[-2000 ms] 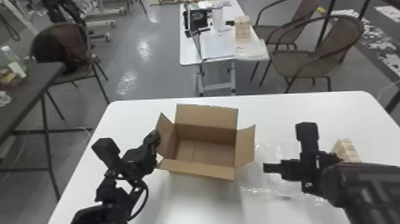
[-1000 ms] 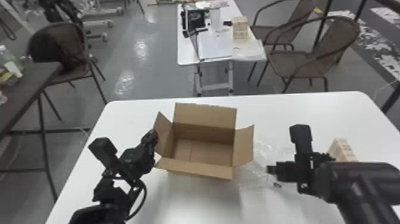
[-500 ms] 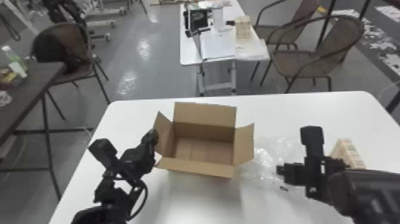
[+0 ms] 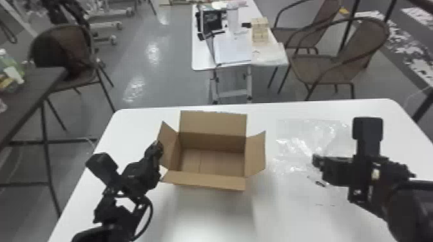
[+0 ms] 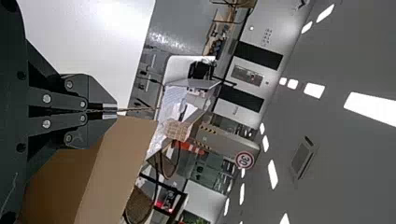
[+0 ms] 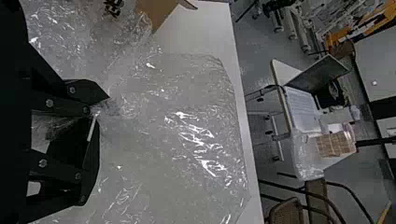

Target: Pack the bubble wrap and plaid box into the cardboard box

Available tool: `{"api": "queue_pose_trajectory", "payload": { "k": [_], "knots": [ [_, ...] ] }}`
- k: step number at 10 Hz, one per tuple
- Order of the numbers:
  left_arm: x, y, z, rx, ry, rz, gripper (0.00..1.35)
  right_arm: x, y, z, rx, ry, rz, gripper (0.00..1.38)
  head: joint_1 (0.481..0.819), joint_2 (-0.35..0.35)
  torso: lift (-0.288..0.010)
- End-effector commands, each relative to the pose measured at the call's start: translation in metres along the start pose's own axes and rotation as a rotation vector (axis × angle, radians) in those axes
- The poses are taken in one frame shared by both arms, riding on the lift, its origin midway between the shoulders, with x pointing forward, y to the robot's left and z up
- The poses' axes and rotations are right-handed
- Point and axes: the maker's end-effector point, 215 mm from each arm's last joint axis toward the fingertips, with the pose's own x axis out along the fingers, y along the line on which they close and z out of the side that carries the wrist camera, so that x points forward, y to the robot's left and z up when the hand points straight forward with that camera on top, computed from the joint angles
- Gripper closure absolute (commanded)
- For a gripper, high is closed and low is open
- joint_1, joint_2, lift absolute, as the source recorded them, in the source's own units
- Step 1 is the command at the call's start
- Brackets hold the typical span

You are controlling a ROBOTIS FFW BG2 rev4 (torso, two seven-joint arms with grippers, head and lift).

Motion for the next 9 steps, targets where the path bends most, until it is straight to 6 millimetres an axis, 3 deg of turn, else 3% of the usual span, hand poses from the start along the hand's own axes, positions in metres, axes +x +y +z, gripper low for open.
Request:
{"api": "queue_pose_trajectory", "payload": {
  "k": [1,4,6,7,9],
  "knots": [
    [-0.001,0.001,0.0,-0.005,-0.003,0.002,1.21,-0.02,0.009,0.021,0.001,-0.061,0.019,1.27,0.695,0.122,-0.044],
    [-0.003,0.002,0.0,-0.008,-0.005,0.006,1.21,-0.061,0.026,0.065,-0.008,-0.188,0.052,1.27,0.695,0.125,-0.044],
    [-0.003,0.003,-0.001,-0.009,-0.003,0.01,1.21,-0.082,0.048,0.103,-0.018,-0.282,0.102,1.27,0.695,0.126,-0.044],
    [-0.003,0.003,-0.002,-0.008,0.0,0.015,1.21,-0.086,0.061,0.119,-0.015,-0.318,0.142,1.27,0.695,0.131,-0.044],
    [-0.002,0.0,-0.005,-0.008,0.004,0.022,1.21,-0.073,0.101,0.132,-0.01,-0.327,0.268,1.27,0.695,0.152,-0.044]
  ]
}}
